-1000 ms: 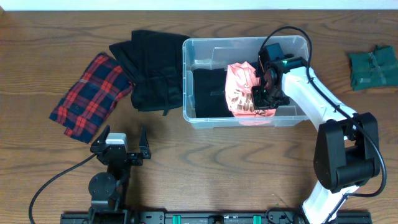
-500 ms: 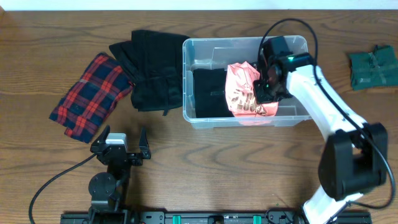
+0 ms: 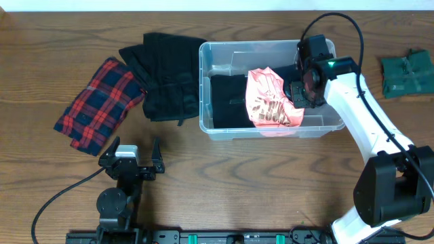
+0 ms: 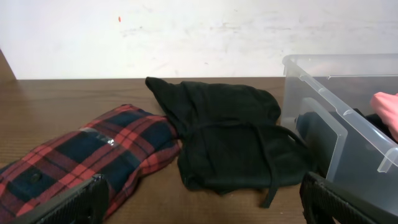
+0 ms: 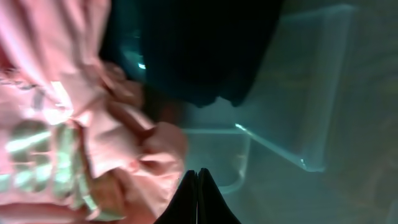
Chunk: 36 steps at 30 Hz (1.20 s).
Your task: Pack container
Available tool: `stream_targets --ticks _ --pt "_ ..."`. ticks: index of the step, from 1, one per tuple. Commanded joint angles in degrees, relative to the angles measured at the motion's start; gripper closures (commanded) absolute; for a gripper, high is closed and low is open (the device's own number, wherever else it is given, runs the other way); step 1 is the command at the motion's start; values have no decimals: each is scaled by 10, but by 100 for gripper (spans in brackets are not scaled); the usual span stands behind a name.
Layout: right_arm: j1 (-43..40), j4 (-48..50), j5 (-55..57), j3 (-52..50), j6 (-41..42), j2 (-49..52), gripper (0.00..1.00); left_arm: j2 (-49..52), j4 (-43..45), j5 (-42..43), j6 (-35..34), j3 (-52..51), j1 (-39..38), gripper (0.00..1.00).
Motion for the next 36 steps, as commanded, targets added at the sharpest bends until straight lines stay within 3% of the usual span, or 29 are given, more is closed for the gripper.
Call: stream_targets --ticks 1,16,23,36 --pt "-6 3 31 -18 25 2 99 1 -9 2 -5 -16 -2 2" --pt "-6 90 36 -99 58 3 94 1 -9 2 -5 -16 -2 2" --pt "-5 135 -56 -132 59 3 86 1 -9 2 -5 -16 -2 2" --pt "15 151 -136 -138 47 3 85 1 -9 2 -5 -16 -2 2"
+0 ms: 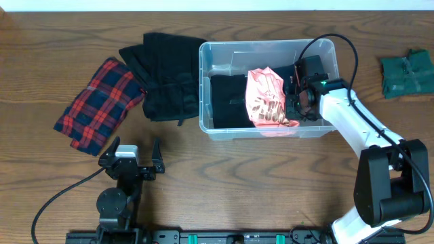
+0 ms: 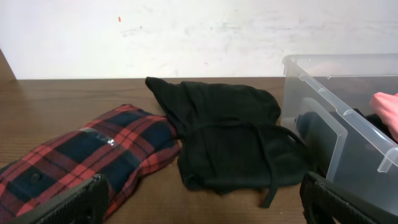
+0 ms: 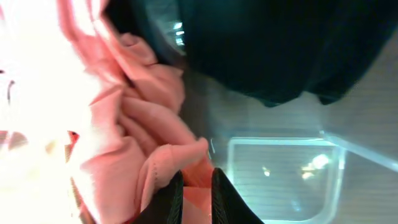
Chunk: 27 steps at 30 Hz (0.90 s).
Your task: Pack container
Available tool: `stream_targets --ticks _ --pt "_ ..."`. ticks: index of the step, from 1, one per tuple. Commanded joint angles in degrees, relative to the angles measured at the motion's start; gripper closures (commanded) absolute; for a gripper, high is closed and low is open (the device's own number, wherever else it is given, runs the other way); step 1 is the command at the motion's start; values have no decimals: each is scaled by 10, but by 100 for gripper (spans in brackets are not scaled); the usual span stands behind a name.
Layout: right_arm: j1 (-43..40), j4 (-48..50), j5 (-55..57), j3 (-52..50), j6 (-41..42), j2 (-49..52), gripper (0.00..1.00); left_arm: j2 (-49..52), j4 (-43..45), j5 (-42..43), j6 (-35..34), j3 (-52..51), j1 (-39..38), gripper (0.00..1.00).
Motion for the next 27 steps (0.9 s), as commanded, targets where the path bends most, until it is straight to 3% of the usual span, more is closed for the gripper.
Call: stream_targets --ticks 1,13,18,22,24,27 --pt "17 2 -31 -5 -3 3 85 0 -9 2 -5 -16 -2 2" --pt "36 12 31 -5 -3 10 78 0 -9 2 -5 -16 -2 2" --pt "32 10 56 2 -19 -4 67 0 -9 2 -5 -16 -2 2" --pt "25 -17 58 42 -20 -32 53 0 -9 2 -5 -16 -2 2" --pt "22 -37 57 69 -19 -53 41 0 -9 2 -5 -16 -2 2" --pt "22 -56 57 97 -19 -84 32 0 -9 2 -5 -16 -2 2"
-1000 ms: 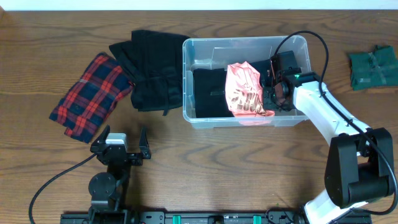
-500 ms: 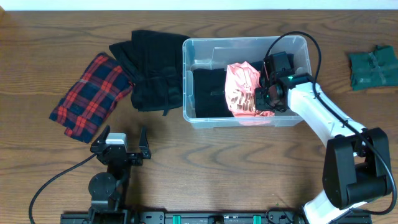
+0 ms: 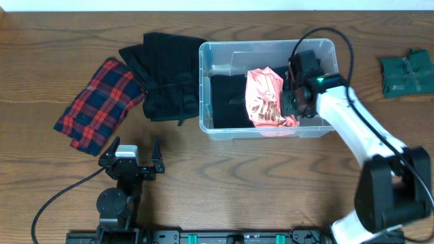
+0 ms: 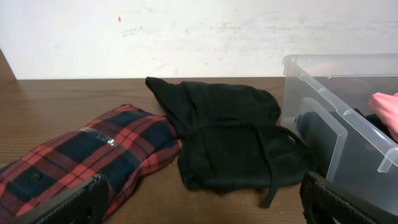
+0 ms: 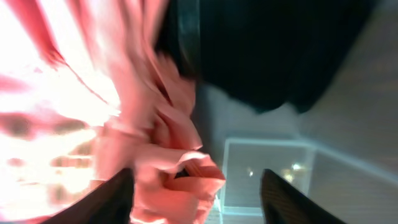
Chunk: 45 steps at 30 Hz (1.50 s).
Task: Pack container
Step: 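Withdraw the right gripper and move it to the green garment, then lower the right gripper onto the taped green garment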
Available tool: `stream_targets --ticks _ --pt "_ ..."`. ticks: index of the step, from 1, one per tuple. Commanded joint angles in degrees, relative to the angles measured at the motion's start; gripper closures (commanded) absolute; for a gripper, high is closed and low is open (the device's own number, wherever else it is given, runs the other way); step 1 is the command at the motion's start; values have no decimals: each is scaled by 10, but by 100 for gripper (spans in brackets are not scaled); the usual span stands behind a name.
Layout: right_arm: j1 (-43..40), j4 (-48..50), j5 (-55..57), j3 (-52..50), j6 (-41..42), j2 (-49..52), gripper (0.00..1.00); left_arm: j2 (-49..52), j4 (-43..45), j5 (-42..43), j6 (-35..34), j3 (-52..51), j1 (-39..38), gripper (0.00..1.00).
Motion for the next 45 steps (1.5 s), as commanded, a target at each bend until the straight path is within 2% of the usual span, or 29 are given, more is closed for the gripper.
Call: stream_targets --ticks 1,8,20,24,30,32,36,39,45 --pt "-3 -11 9 47 -2 -62 31 1 -9 2 -5 -16 -2 2" --pt "-43 -13 12 53 -2 -136 26 1 -9 2 -5 -16 -2 2" --pt "-242 11 11 53 -35 -137 30 1 -9 2 -5 -16 -2 2" --pt "-313 71 8 53 -6 -123 41 1 -9 2 -5 -16 -2 2" --pt "-375 204 5 53 16 -61 48 1 -9 2 -5 -16 -2 2" --pt "-386 250 8 53 16 -31 58 1 -9 2 -5 -16 -2 2" --pt "-402 340 9 53 17 34 98 1 -9 2 -5 -16 -2 2" --pt "-410 413 13 53 24 89 99 1 -9 2 -5 -16 -2 2" --pt "-431 532 58 53 99 197 99 1 -9 2 -5 -16 -2 2"
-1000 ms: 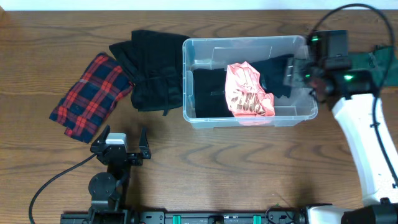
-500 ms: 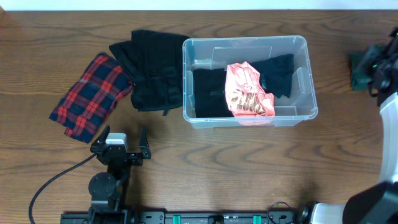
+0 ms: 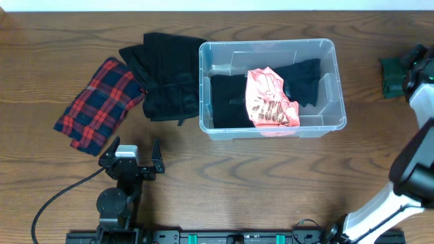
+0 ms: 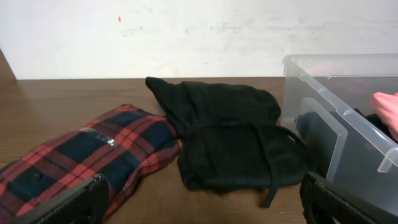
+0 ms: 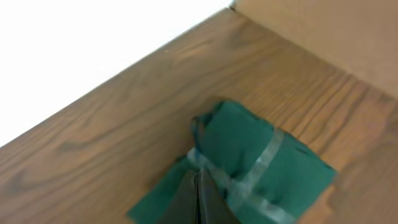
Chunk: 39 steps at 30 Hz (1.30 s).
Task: Pack container
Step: 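Lower the right gripper onto the taped green garment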
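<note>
A clear plastic container (image 3: 271, 43) stands mid-table. Inside lie a black garment (image 3: 227, 102) and, on top of it, a crumpled pink garment (image 3: 270, 98). At the far right, a green folded cloth (image 5: 249, 165) bound with tape lies on the table, also visible from overhead as the green cloth (image 3: 391, 73). My right gripper (image 5: 198, 190) hangs just above its near edge, shut, with nothing between the fingers. My left gripper (image 4: 202, 205) rests open near the front edge, facing the container's left wall.
To the left of the container lie a black garment (image 3: 166, 68) with a cord and a red plaid garment (image 3: 102, 102). The table's right edge runs close to the green cloth. A white wall backs the table.
My right gripper was open inside the container beside the pink garment. It is now outside, at the far right over the green cloth, and shut. The pink garment stays in the container.
My right gripper was shut inside the container at the pink garment's right edge. Then its fingers stood slightly apart there, then wide open, with the pink garment left lying in the container. Now it is over the green cloth. The left arm has not moved.
</note>
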Available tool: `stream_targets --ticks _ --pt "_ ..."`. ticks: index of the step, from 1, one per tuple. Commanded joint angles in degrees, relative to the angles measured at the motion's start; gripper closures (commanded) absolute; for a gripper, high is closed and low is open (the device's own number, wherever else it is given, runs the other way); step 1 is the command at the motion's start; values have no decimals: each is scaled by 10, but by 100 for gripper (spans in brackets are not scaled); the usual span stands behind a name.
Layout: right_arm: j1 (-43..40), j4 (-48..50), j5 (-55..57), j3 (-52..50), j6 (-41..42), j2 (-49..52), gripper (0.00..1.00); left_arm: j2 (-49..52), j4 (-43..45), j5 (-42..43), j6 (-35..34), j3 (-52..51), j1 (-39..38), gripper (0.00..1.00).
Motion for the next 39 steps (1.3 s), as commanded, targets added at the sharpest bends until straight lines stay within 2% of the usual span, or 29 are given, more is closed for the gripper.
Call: stream_targets --ticks 1,9,19,26,34,39 --pt "-17 25 27 4 53 53 99 0 -9 2 -5 -16 -2 2" --pt "-42 4 -41 4 73 141 97 0 -9 2 -5 -16 -2 2" --pt "-42 -203 -99 4 71 132 99 0 -9 2 -5 -16 -2 2" --pt "-40 -330 -165 4 7 118 99 0 -9 2 -5 -16 -2 2" --pt "-16 -447 -167 4 -106 93 96 0 -9 2 -5 -16 -2 2" --pt "4 -476 -142 4 -147 64 94 0 -9 2 -5 -16 -2 2"
